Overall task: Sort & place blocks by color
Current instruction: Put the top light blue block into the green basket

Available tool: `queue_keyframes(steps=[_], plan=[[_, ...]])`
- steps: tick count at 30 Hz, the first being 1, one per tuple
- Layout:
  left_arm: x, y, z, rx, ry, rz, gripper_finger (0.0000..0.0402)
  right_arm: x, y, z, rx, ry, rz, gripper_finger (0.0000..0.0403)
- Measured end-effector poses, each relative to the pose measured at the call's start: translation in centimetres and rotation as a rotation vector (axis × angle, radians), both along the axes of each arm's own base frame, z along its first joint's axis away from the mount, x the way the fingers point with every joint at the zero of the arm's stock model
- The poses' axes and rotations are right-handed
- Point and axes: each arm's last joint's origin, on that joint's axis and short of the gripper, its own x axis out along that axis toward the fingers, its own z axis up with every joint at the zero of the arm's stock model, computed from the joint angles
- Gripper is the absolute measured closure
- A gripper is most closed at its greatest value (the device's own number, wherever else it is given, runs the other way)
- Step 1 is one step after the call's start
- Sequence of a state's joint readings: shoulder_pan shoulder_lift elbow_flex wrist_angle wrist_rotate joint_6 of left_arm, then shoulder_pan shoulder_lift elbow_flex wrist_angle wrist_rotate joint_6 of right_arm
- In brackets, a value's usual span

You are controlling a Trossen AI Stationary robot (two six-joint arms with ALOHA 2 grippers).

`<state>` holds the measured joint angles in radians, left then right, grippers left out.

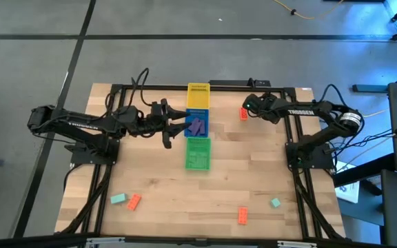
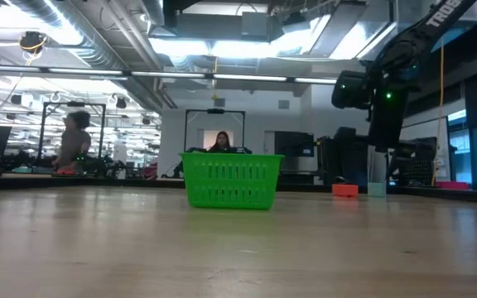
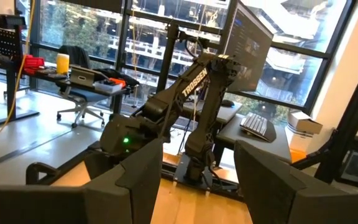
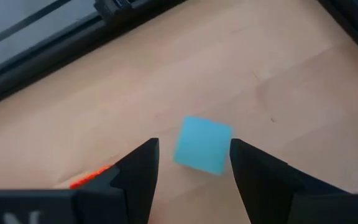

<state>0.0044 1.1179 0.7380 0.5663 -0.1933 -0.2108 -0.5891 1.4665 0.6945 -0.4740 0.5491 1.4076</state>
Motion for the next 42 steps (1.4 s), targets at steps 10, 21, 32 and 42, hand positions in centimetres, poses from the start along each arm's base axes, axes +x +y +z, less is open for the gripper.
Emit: queue_keyframes(steps=[10, 21, 32, 42], plan=[[0.0, 0.0, 0.1, -0.024, -0.011, -0.005, 0.0211, 0.1, -0.4, -0.9, 0.022, 0.041, -0.014, 0.0202], [0.0, 0.0, 0.1, -0.025, -0.016, -0.005, 0.0211, 0.4, -0.6, -2.5, 0.057, 0.08, -0.014, 0.0202], [0.0, 0.0, 0.1, -0.025, -0.016, -0.005, 0.0211, 0.4, -0.6, -2.5, 0.035, 0.095, -0.018, 0.0202], [0.0, 0.0, 0.1, -0.025, -0.016, -0.005, 0.021, 0.3, -0.6, -2.5, 0.04, 0.103, -0.015, 0.0248]])
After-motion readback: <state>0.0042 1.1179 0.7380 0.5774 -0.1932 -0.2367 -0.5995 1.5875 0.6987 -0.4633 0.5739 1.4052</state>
